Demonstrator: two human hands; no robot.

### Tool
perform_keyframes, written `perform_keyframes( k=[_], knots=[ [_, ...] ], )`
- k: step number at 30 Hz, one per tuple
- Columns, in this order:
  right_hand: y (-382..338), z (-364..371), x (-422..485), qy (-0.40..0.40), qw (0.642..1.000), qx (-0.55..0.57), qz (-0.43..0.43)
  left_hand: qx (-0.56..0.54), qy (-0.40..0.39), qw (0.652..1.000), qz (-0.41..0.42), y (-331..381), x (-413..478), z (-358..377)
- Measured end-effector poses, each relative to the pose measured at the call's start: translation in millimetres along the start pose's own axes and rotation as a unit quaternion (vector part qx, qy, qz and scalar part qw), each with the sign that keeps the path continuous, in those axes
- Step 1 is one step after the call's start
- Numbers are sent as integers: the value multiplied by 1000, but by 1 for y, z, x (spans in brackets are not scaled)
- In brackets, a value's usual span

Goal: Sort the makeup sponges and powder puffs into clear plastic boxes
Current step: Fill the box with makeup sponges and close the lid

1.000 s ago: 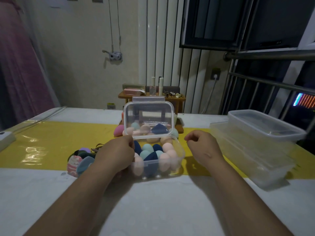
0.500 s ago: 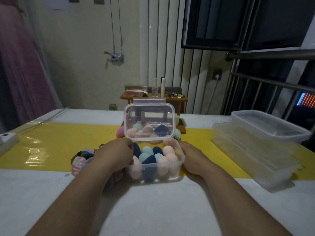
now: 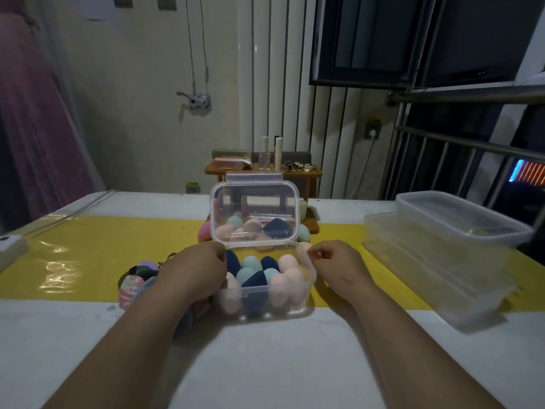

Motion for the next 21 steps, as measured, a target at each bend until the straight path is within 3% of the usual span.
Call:
perform_keyframes(
  k=[7,13,17,19,21],
  knots=[
    [-15,-42,-9,116,993,24,23,1,16,1000,-4,0,-2,-1],
    [-63,-42,-22,26,991,123,-46,18,42,999,0,8,-8,-4],
    [-73,-36,-26,-6,990,124,-67,77,166,983,4,12,-17,-25],
    [-72,-35,-26,-16,993,102,-60,42,211,974,72,27,-25,-30],
    [-72,-34,-26,-22,995,81,-57,-61,174,963,194,50,-37,-26]
  ],
)
Point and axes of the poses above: each hand's wrist, its own x-axis towards the middle knuckle, its own z-axis out of the palm, y = z × x, the point moved 8 cm from there along x, towards the middle knuckle, and after that the axes turned 7 degrees about -z, right-handed, at the moved point
